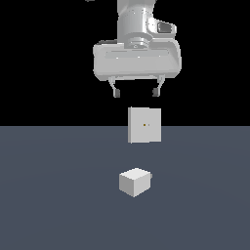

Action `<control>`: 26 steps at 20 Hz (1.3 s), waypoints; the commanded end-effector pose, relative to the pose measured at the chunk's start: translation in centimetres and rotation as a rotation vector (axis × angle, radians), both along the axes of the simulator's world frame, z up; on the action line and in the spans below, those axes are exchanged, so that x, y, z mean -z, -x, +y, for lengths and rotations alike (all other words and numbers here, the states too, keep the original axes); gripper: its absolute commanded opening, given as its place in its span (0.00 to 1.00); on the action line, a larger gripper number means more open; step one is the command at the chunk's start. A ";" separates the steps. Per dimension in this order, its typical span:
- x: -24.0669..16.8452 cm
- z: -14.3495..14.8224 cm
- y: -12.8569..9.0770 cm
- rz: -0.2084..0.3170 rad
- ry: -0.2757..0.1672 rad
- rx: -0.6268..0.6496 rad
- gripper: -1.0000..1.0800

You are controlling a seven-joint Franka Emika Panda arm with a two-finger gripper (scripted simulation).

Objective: Plug the charger into the wall socket.

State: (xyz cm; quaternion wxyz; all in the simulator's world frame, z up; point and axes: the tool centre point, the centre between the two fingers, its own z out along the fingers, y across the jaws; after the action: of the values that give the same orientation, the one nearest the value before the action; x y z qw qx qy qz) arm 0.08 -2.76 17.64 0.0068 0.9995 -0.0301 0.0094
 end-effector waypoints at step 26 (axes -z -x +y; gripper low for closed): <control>6.2 -0.5 6.1 -0.034 0.007 0.412 0.96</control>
State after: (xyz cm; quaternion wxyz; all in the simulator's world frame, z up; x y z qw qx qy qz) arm -5.45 -3.29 12.04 0.0110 0.9763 -0.2147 0.0233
